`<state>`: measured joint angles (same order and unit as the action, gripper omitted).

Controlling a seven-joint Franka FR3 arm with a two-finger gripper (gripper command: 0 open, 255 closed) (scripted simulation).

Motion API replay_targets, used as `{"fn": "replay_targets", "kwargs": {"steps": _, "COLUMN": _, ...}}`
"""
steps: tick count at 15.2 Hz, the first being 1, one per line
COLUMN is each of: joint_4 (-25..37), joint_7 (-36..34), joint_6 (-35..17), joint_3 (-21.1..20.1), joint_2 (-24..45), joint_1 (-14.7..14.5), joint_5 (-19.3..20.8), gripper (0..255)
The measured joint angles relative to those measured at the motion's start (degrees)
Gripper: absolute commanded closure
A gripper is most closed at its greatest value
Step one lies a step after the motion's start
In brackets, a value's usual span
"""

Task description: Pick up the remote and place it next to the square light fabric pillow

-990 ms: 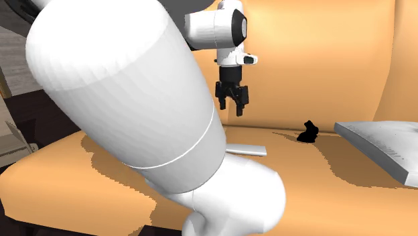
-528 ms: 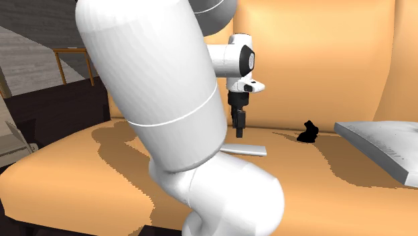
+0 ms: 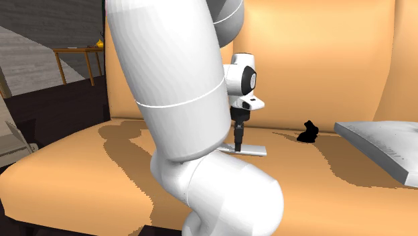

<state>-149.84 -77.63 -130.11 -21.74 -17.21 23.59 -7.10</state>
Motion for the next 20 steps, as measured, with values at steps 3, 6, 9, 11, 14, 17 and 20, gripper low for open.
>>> {"fn": "replay_targets", "kwargs": {"steps": 3, "joint_4": -0.8, "joint_7": -0.4, "joint_6": -2.0, "joint_3": -0.3, "joint_2": 1.2, "joint_1": 0.1, "joint_5": 0.2, "gripper": 0}}
{"fn": "replay_targets", "kwargs": {"steps": 6, "joint_4": -1.0, "joint_7": -0.4, "joint_6": -2.4, "joint_3": -0.4, "joint_2": 1.4, "joint_1": 0.1, "joint_5": 0.3, "gripper": 0}}
{"fn": "replay_targets", "kwargs": {"steps": 9, "joint_4": -1.0, "joint_7": -0.4, "joint_6": -2.4, "joint_3": -0.4, "joint_2": 1.4, "joint_1": 0.1, "joint_5": 0.3, "gripper": 255}}
{"fn": "replay_targets", "kwargs": {"steps": 11, "joint_4": -1.0, "joint_7": -0.4, "joint_6": -2.4, "joint_3": -0.4, "joint_2": 1.4, "joint_1": 0.1, "joint_5": 0.3, "gripper": 255}}
{"fn": "replay_targets", "kwargs": {"steps": 14, "joint_4": -1.0, "joint_7": -0.4, "joint_6": -2.4, "joint_3": -0.4, "joint_2": 1.4, "joint_1": 0.1, "joint_5": 0.3, "gripper": 255}}
{"fn": "replay_targets", "kwargs": {"steps": 17, "joint_4": -1.0, "joint_7": -0.4, "joint_6": -2.4, "joint_3": -0.4, "joint_2": 1.4, "joint_1": 0.1, "joint_5": 0.3, "gripper": 255}}
{"fn": "replay_targets", "kwargs": {"steps": 20, "joint_4": -0.9, "joint_7": -0.3, "joint_6": -1.9, "joint_3": -0.3, "joint_2": 1.1, "joint_1": 0.1, "joint_5": 0.2, "gripper": 255}}
